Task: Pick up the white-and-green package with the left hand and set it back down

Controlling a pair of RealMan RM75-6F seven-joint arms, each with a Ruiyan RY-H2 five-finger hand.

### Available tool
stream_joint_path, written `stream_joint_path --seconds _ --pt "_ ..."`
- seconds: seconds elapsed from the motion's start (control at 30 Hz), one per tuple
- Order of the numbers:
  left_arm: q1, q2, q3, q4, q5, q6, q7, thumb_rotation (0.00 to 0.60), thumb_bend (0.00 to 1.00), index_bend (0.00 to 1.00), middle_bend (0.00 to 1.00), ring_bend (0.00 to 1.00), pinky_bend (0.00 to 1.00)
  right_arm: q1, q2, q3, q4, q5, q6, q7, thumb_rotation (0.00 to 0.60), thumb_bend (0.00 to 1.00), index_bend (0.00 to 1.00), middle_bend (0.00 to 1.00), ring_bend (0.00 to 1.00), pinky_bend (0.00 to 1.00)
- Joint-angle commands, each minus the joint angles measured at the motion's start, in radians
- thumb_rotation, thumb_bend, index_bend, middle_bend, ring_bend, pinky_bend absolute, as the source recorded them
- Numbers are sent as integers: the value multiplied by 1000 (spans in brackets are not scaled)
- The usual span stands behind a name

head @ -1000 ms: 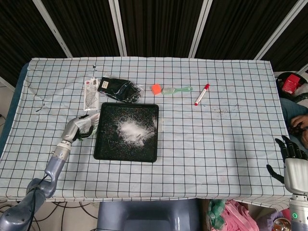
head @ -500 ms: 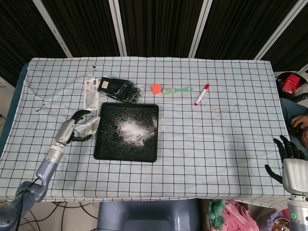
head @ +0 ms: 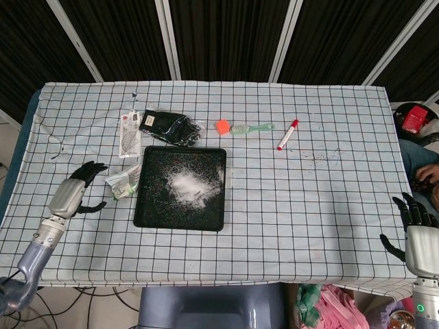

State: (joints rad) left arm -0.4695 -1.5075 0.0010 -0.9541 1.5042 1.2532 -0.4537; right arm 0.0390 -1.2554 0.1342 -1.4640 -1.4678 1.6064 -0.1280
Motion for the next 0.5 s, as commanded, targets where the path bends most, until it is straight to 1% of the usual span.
stream_joint_path --seconds 0.03,0.1,0.2,0.3,0.5 --pt "110 248 11 -359 -55 109 444 600 201 141 111 22 130 0 0 -1 -2 -1 -1 -1 600 143 165 98 166 317" --pt "136 313 7 -457 -71 138 492 600 203 141 112 22 130 1 0 -3 -3 -4 -1 -4 600 143 165 98 166 317" --pt "172 387 3 -544 -82 176 491 600 206 141 113 22 130 2 -1 -5 -5 -7 -4 -8 600 143 165 98 165 316" --pt "211 433 10 -574 -70 221 465 600 208 141 113 22 129 3 -2 -7 -4 -7 -8 -11 600 143 165 98 165 317" --pt "261 477 31 -581 -25 272 434 600 210 141 113 22 130 5 -6 -10 -3 -9 -12 -18 600 143 165 98 165 317"
